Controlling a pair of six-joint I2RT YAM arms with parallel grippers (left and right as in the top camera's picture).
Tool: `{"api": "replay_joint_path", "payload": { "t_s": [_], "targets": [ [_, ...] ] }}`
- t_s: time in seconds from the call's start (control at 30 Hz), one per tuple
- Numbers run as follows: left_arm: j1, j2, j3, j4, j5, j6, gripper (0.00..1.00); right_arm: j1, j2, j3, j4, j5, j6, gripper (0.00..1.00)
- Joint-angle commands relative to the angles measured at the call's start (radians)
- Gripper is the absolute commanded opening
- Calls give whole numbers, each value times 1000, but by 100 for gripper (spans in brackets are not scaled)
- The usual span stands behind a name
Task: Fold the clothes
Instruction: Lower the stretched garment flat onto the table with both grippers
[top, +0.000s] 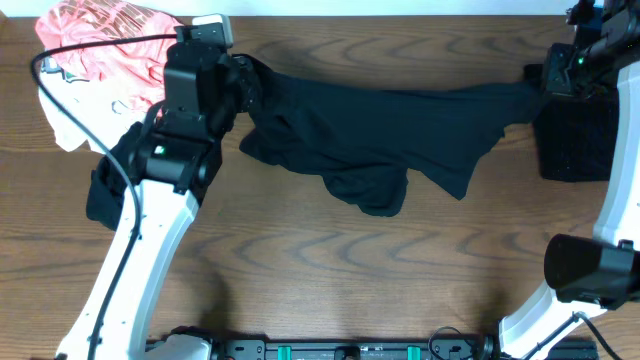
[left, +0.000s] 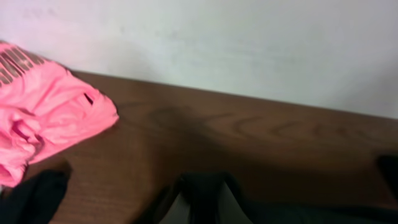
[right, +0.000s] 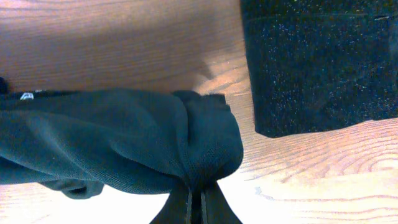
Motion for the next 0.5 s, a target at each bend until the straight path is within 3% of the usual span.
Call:
{"api": "replay_joint_path", "payload": {
  "t_s": [0.0, 0.47],
  "targets": [
    [4, -105, 2, -11, -8, 25, 6, -10, -100, 9, -13, -10, -16, 1],
    [4, -415, 5, -224, -16, 85, 6, -9, -341, 8, -121, -45, -11, 1]
  ]
}}
